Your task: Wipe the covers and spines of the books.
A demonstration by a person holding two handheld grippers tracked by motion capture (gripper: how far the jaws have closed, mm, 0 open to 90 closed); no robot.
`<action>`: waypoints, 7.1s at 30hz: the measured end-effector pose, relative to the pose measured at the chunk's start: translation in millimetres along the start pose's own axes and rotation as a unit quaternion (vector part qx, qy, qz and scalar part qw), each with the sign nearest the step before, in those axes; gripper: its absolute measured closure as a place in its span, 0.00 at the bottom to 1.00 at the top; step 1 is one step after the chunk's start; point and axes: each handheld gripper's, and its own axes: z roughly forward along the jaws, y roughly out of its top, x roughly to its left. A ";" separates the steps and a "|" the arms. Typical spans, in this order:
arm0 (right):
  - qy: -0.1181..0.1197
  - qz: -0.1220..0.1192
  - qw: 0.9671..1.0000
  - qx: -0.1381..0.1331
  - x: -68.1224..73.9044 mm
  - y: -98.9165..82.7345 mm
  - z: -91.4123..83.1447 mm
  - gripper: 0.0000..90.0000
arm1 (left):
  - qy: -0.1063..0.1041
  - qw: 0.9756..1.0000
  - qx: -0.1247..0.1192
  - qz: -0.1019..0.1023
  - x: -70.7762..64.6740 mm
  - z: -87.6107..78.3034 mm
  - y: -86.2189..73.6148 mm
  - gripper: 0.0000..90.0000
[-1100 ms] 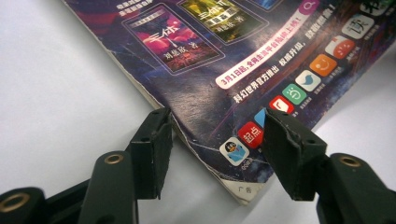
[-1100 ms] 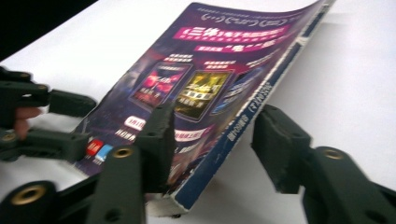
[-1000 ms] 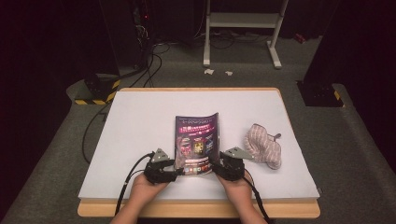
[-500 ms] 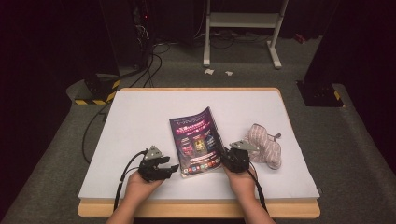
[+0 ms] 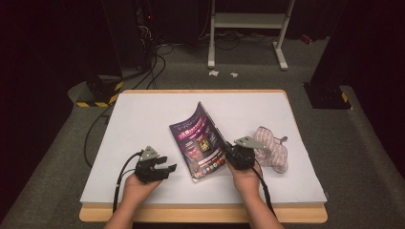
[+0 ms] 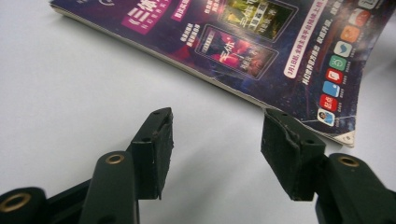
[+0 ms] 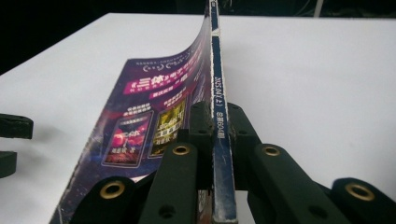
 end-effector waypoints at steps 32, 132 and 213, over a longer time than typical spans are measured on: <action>0.009 -0.055 0.997 -0.060 25.0 49.2 -33.1 0.94 | 0.010 0.999 -0.030 -0.005 6.2 -9.9 1.8 0.46; -0.016 -0.052 0.992 0.111 -21.8 -46.9 -5.0 0.52 | -0.030 0.998 0.044 0.030 -37.8 30.1 -3.5 0.34; -0.073 -0.082 0.994 0.004 -26.7 -36.5 -40.6 0.46 | 0.122 0.989 -0.086 -0.004 26.5 -43.4 0.1 0.40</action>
